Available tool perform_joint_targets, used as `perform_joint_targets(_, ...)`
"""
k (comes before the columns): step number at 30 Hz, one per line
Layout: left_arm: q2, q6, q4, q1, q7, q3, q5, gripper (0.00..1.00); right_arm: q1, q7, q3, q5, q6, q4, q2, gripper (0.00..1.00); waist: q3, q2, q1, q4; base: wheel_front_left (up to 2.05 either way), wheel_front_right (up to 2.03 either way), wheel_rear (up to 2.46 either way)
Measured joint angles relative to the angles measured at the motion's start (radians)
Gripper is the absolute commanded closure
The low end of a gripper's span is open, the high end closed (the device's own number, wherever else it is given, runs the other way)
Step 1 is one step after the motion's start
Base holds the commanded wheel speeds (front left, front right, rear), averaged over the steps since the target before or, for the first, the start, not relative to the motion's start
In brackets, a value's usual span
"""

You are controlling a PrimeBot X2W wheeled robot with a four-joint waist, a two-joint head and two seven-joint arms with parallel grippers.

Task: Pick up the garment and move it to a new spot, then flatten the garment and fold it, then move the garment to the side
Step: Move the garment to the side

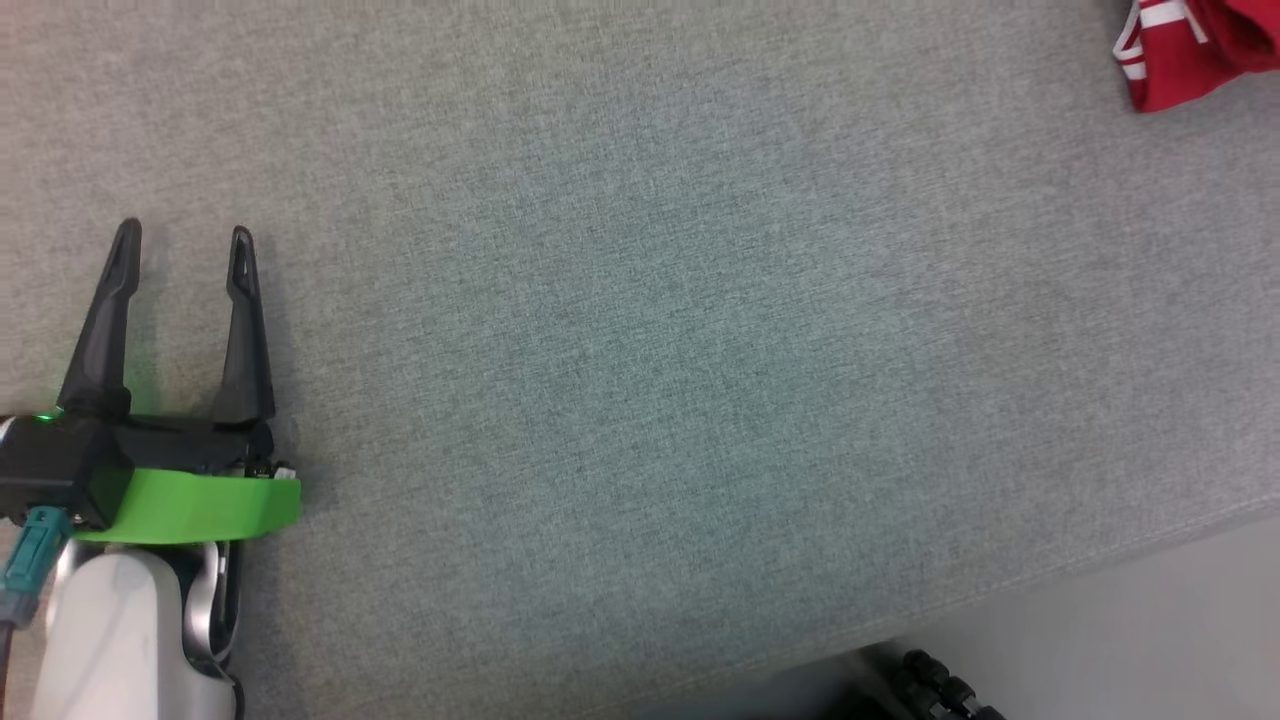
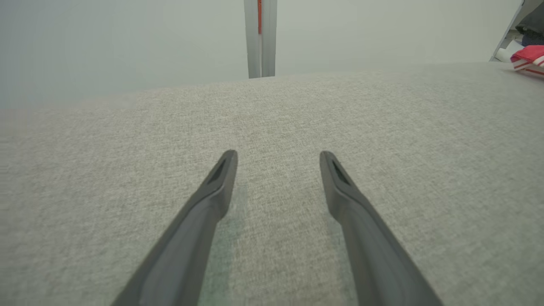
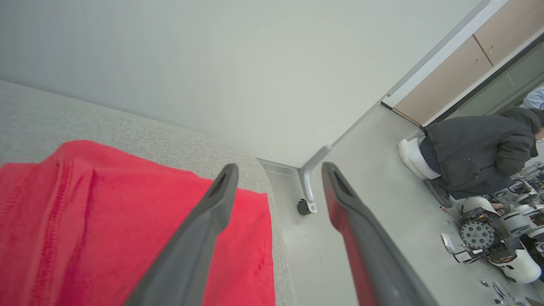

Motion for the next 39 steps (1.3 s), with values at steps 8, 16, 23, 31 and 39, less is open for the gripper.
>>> perform_joint_targets(8,-0.034,0.007,0.058,0.054,0.000,0.030,-0.016,0.00,0.143,-0.011,-0.077,-0.013,0.000,-0.225,0.073,0.00,-0.117,0.0000,0.0000,0.013,0.00,0.00,0.00)
perform_joint_targets(16,-0.071,0.007,0.068,0.131,0.000,0.073,-0.021,0.00,0.436,-0.012,-0.231,-0.062,0.000,-0.461,0.235,0.00,-0.249,0.0000,0.0000,0.027,0.00,0.00,0.00)
perform_joint_targets(23,-0.098,0.000,0.097,0.160,0.000,0.076,-0.021,0.00,0.659,-0.012,-0.299,-0.100,0.000,-0.597,0.356,0.00,-0.345,0.0000,0.0000,0.039,0.00,0.00,0.00)
perform_joint_targets(31,-0.105,-0.008,0.133,0.189,-0.001,0.076,-0.014,0.00,0.884,-0.012,-0.346,-0.108,0.000,-0.686,0.463,0.00,-0.444,0.0000,0.0000,0.064,0.00,0.00,0.00)
perform_joint_targets(39,-0.110,-0.012,0.174,0.204,-0.002,0.054,-0.011,0.00,1.072,-0.012,-0.388,-0.123,0.000,-0.732,0.537,0.00,-0.518,0.0000,-0.0001,0.117,0.00,0.00,0.00)
